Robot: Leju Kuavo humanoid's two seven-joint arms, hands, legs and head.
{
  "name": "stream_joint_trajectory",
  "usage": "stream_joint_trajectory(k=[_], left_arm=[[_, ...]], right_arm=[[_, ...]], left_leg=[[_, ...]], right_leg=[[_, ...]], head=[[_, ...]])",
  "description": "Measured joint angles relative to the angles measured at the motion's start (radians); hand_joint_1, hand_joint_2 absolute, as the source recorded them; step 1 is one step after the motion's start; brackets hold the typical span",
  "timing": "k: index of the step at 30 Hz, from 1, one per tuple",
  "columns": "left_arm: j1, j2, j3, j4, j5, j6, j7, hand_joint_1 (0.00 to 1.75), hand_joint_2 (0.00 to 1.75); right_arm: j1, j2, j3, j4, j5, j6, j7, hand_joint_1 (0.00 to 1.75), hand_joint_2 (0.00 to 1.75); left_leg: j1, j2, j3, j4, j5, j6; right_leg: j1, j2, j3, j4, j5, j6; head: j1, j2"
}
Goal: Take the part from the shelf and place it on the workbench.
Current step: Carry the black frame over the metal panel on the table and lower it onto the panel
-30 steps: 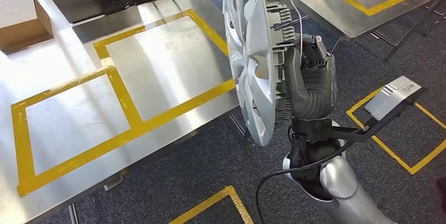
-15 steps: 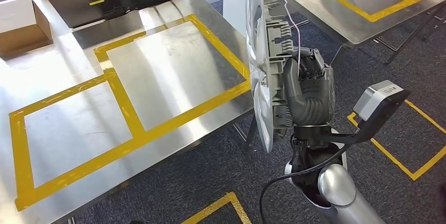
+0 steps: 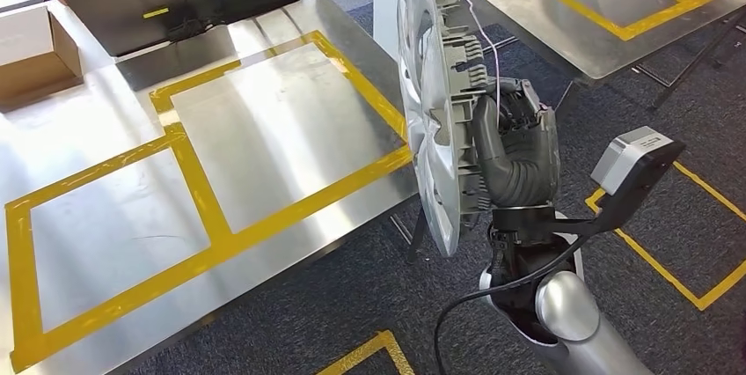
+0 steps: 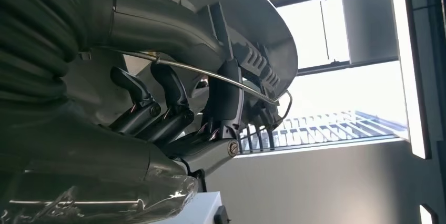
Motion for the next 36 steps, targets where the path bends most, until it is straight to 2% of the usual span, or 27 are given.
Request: stream_joint_trajectory(k=[2,4,5,6,7,9,10,11,14,16,25,36], left_arm=[[0.000,-0.002,0.000,0.000,0.002,0.000,-0.003,0.00,1.75],[0.001,-0.005,0.000,0.000,0.002,0.000,-0.004,0.00,1.75],[0.003,-0.006,0.000,0.000,0.003,-0.001,-0.004,0.00,1.75],[0.005,-0.007,0.000,0.000,0.003,-0.001,-0.004,0.00,1.75],[0.006,-0.009,0.000,0.000,0.003,-0.002,-0.004,0.00,1.75],[0.007,-0.010,0.000,0.000,0.003,-0.004,-0.004,0.00,1.75],[0.007,-0.010,0.000,0.000,0.003,-0.004,-0.004,0.00,1.75],[0.006,-0.010,0.000,0.000,0.003,-0.005,-0.004,0.00,1.75],[0.008,-0.015,-0.002,0.000,0.003,-0.008,-0.005,0.00,1.75],[0.011,-0.017,-0.004,0.000,0.003,-0.009,-0.005,0.00,1.75],[0.011,-0.025,-0.012,0.000,0.003,-0.011,-0.005,0.00,1.75],[0.011,-0.027,-0.016,0.000,0.004,-0.012,-0.003,0.00,1.75]], right_arm=[[-0.013,0.001,0.004,0.002,-0.011,0.007,-0.003,1.75,1.75],[-0.029,0.002,0.006,0.006,-0.014,0.010,-0.006,1.75,1.75],[-0.035,0.004,0.008,0.008,-0.016,0.011,-0.006,1.75,1.75],[-0.041,0.005,0.010,0.011,-0.018,0.013,-0.006,1.75,1.75],[-0.047,0.006,0.012,0.013,-0.020,0.014,-0.006,1.75,1.75],[-0.060,0.008,0.017,0.018,-0.025,0.017,-0.005,1.75,1.75],[-0.068,0.009,0.019,0.019,-0.027,0.018,-0.005,1.75,1.75],[-0.076,0.010,0.020,0.021,-0.029,0.020,-0.006,1.75,1.75],[-0.094,0.011,0.027,0.026,-0.036,0.022,-0.005,1.75,1.75],[-0.103,0.012,0.033,0.031,-0.038,0.024,-0.004,1.75,1.75],[-0.122,0.014,0.047,0.045,-0.043,0.033,-0.003,1.75,1.75],[-0.141,0.015,0.065,0.062,-0.054,0.039,-0.003,1.75,1.75]], left_leg=[[0.000,0.002,-0.031,0.069,-0.041,-0.008],[0.000,0.002,-0.100,0.203,-0.093,-0.011],[0.001,0.002,-0.132,0.255,-0.104,-0.012],[0.000,0.002,-0.150,0.276,-0.095,-0.011],[0.000,0.002,-0.150,0.257,-0.065,-0.008],[-0.003,0.002,-0.108,0.137,0.022,0.004],[-0.006,0.002,-0.084,0.078,0.052,0.010],[-0.008,0.002,-0.066,0.036,0.064,0.016],[-0.011,0.002,-0.056,0.003,0.057,0.017],[-0.011,0.000,-0.057,0.002,0.056,0.016],[-0.012,0.000,-0.056,0.003,0.053,0.024],[-0.010,0.000,-0.055,0.001,0.053,0.025]], right_leg=[[-0.003,-0.004,0.007,-0.006,-0.002,-0.011],[-0.001,-0.005,0.011,-0.007,-0.005,-0.018],[0.000,-0.005,0.014,-0.007,-0.008,-0.020],[0.001,-0.004,0.017,-0.006,-0.010,-0.021],[0.003,-0.003,0.022,-0.006,-0.013,-0.021],[0.005,-0.002,0.035,-0.007,-0.021,-0.018],[0.007,-0.001,0.040,-0.007,-0.025,-0.015],[0.008,-0.001,0.042,-0.007,-0.027,-0.011],[0.010,-0.002,0.038,-0.004,-0.032,-0.005],[0.009,-0.003,0.040,-0.006,-0.032,-0.005],[0.009,-0.003,0.046,-0.019,-0.029,0.004],[0.010,-0.003,0.045,-0.020,-0.029,0.006]], head=[[-0.005,0.000],[-0.009,0.000],[-0.009,0.000],[-0.009,0.000],[-0.009,0.000],[-0.009,0.000],[-0.009,0.000],[-0.009,0.000],[-0.010,0.000],[-0.008,0.000],[-0.008,0.000],[-0.008,0.000]])
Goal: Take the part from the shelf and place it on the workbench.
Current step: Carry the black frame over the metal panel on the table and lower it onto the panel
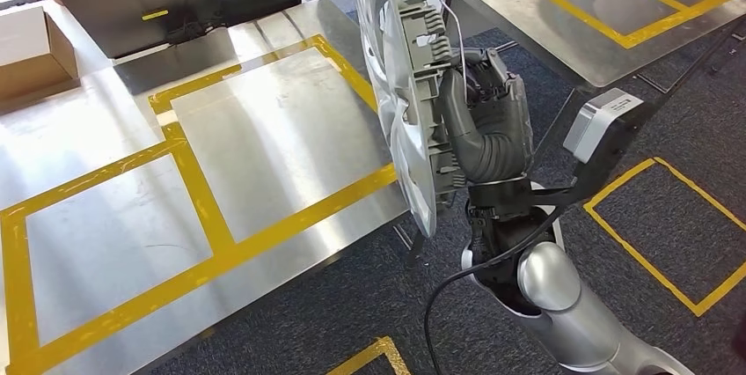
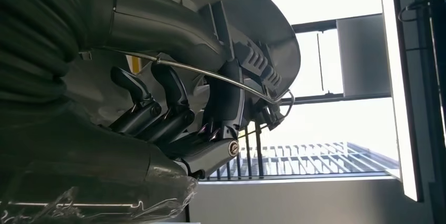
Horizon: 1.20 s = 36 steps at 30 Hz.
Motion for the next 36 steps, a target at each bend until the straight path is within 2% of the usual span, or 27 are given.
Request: stream_joint_trajectory(k=[8,15,24,30,36], left_arm=[[0.000,-0.004,0.000,0.000,0.003,-0.004,0.000,0.00,1.75],[-0.001,-0.009,-0.004,0.000,-0.002,-0.014,-0.001,0.00,1.75],[-0.001,-0.010,-0.016,0.000,-0.006,-0.019,0.000,0.00,1.75],[-0.009,-0.016,-0.032,0.000,-0.030,-0.020,0.004,0.00,1.75],[-0.011,-0.029,-0.056,0.000,-0.062,0.007,-0.009,0.00,1.75]], right_arm=[[-0.020,0.000,0.013,0.005,0.000,0.008,0.009,1.75,1.75],[-0.072,0.000,0.044,0.043,0.091,0.018,0.098,1.75,1.75],[-0.112,0.001,0.083,0.100,0.113,0.034,0.128,1.75,1.75],[-0.202,0.018,0.145,0.210,0.208,0.142,0.252,1.75,1.75],[-0.258,0.048,0.213,0.375,0.301,0.218,0.310,1.75,1.75]], left_leg=[[0.000,0.000,0.000,-0.001,0.000,0.000],[0.000,0.000,0.000,-0.001,0.000,0.000],[0.000,0.000,0.000,-0.001,0.000,0.000],[0.000,0.000,0.000,-0.001,0.001,0.000],[0.001,0.000,0.000,-0.001,0.001,0.000]], right_leg=[[0.000,0.000,0.000,0.000,0.000,0.000],[0.000,0.000,0.000,0.000,0.000,0.000],[0.000,0.000,0.000,0.000,0.000,0.000],[0.001,0.000,0.000,0.000,0.000,0.000],[0.001,-0.001,0.001,0.000,0.000,0.000]], head=[[0.000,0.000],[0.000,0.000],[0.000,0.000],[0.000,0.000],[0.000,0.000]])
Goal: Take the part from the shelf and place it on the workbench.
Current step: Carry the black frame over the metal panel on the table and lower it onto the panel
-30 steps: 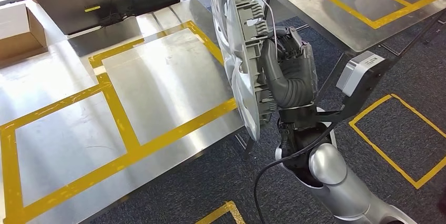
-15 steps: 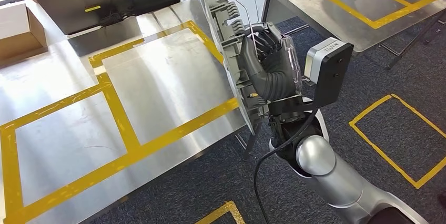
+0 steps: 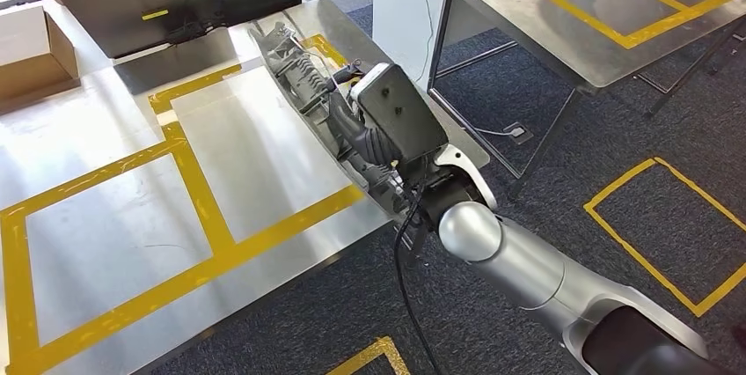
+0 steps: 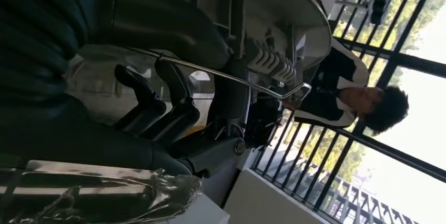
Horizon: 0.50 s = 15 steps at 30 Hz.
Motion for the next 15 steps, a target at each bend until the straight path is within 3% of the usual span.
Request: stream_joint_trajectory(k=[6,15], left_arm=[[-0.002,-0.010,-0.027,0.000,-0.014,-0.007,0.012,0.00,1.75],[-0.001,-0.018,-0.048,0.000,-0.018,-0.024,0.011,0.00,1.75]], right_arm=[[-0.049,0.034,0.065,0.137,0.134,0.060,0.069,1.75,1.75],[-0.088,0.082,0.127,0.272,0.185,0.091,0.087,1.75,1.75]], left_leg=[[0.000,0.000,0.001,0.000,0.000,0.000],[0.000,-0.002,0.005,0.000,0.001,0.000]], right_leg=[[0.000,0.001,0.000,0.000,0.000,0.000],[0.000,-0.001,0.005,0.000,0.000,0.001]], head=[[0.000,0.000],[0.000,0.000]])
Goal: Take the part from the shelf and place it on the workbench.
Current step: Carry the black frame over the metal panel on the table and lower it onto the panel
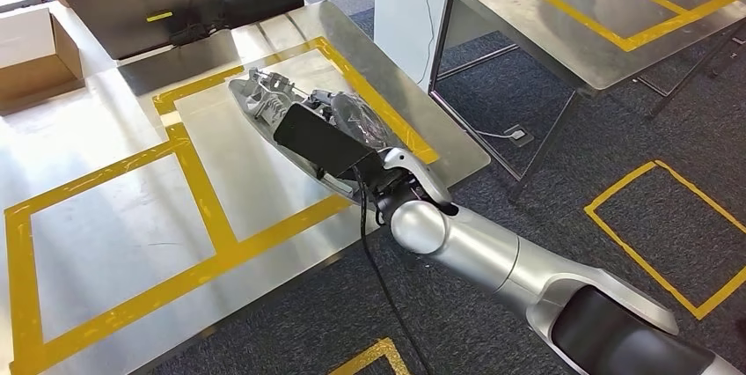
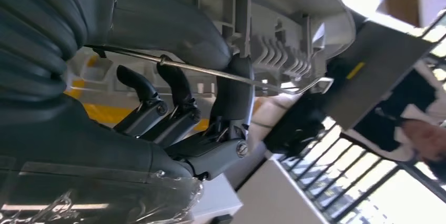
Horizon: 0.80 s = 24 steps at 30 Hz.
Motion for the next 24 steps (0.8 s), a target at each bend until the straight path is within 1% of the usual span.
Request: stream_joint_trajectory(k=[7,13,18,22,24], left_arm=[[0.000,-0.002,-0.018,0.000,-0.005,-0.005,0.004,0.00,1.75],[0.000,-0.003,-0.025,0.000,-0.017,-0.004,0.006,0.00,1.75],[0.000,-0.003,-0.031,0.000,-0.023,-0.009,0.004,0.00,1.75],[0.000,-0.003,-0.039,0.000,-0.030,-0.011,0.004,0.00,1.75],[0.000,-0.004,-0.042,0.000,-0.036,-0.011,0.005,0.00,1.75]], right_arm=[[0.006,0.018,0.032,0.096,0.084,0.004,0.010,1.75,1.75],[0.030,0.019,0.040,0.125,0.154,0.011,0.023,1.75,1.75],[0.050,0.019,0.040,0.139,0.178,0.010,0.034,1.75,1.75],[0.059,0.019,0.039,0.149,0.187,0.008,0.036,0.00,0.00],[0.064,0.019,0.037,0.153,0.194,0.006,0.037,0.00,0.00]], left_leg=[[0.000,0.000,0.000,0.000,0.000,0.000],[0.000,0.000,0.000,0.000,0.000,-0.001],[0.000,0.000,0.000,0.000,0.000,-0.001],[0.000,0.000,0.000,0.000,0.000,-0.001],[0.000,0.000,0.000,0.000,0.000,-0.001]], right_leg=[[0.000,0.001,-0.001,0.000,0.001,0.000],[0.000,0.001,-0.002,0.000,0.000,0.000],[0.000,0.001,-0.002,0.000,0.000,0.000],[0.000,0.001,-0.002,0.000,0.000,0.000],[0.000,0.002,-0.002,0.000,0.000,0.000]], head=[[0.000,0.000],[0.000,0.000],[0.000,0.000],[0.000,0.000],[0.000,0.000]])
